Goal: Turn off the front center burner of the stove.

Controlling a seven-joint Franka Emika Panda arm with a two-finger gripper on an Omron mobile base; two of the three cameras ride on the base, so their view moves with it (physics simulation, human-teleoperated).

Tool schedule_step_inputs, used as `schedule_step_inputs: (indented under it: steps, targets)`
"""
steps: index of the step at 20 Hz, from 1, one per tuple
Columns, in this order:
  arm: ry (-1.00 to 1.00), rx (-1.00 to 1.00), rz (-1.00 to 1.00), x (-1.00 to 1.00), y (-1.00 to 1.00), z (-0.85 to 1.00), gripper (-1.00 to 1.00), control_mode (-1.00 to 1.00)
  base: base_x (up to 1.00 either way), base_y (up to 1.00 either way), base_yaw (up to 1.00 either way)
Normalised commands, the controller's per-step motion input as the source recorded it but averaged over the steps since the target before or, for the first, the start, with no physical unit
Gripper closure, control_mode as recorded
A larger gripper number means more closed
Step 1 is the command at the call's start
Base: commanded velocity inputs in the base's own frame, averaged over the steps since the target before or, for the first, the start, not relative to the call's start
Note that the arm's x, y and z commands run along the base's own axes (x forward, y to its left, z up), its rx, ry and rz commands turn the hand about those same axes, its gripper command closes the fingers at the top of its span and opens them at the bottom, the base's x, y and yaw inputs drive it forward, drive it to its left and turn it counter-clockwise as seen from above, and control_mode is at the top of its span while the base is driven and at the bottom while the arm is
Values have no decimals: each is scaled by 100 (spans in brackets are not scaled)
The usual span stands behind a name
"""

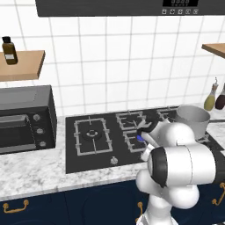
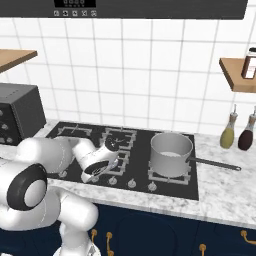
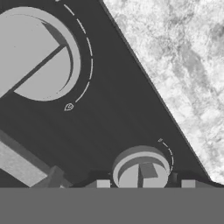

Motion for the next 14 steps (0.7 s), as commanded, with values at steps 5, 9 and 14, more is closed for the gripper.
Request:
schedule_step_inputs:
  steps: [5,9,14]
  targets:
    - [27,3,-92,0,0,-4,100,-100,0,0,0]
    - [28,0,-96,0,15,-4,100,-100,0,0,0]
    - [27,0,-96,-6,20,-15,100,-100,0,0,0]
